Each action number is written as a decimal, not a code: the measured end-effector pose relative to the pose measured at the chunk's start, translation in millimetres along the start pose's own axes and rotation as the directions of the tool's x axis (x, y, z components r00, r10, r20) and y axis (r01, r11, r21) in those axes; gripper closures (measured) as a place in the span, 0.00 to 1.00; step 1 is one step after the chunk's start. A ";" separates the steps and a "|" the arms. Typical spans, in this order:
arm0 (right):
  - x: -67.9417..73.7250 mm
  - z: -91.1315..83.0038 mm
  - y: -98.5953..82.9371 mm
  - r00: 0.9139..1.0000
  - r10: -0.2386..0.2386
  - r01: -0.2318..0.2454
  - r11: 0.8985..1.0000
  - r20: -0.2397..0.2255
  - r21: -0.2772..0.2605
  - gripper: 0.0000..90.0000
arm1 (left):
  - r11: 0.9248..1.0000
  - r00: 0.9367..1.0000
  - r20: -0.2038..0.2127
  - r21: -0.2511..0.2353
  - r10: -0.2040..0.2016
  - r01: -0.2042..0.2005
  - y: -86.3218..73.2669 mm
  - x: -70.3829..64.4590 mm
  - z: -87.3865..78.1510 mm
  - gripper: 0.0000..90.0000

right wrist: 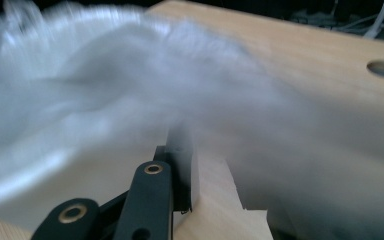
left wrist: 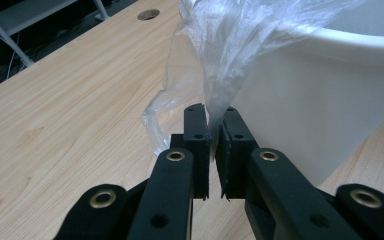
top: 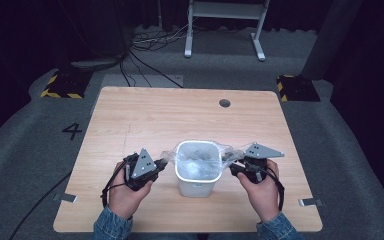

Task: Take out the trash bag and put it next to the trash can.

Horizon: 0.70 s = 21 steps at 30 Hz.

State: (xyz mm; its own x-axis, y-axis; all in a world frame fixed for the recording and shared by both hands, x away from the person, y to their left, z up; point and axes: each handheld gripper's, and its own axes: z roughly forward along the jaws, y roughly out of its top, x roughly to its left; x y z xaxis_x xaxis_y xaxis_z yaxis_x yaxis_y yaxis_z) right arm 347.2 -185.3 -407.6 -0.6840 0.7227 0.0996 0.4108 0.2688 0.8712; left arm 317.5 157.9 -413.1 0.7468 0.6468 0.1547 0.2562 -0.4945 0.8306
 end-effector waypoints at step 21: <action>40.5 12.8 58.5 0.980 -0.108 0.103 0.994 -0.168 -0.039 0.50 | 0.995 0.998 0.051 -0.091 -0.024 0.029 17.6 0.9 -1.2 0.91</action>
State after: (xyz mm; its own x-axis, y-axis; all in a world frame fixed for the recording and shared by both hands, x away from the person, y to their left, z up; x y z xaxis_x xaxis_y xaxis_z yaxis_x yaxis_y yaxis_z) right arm 351.2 -132.1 -358.8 -0.8155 0.5726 0.0843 0.3146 0.3162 0.8950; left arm 322.0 150.6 -397.7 0.7710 0.6278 0.1070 0.2208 -0.4210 0.8798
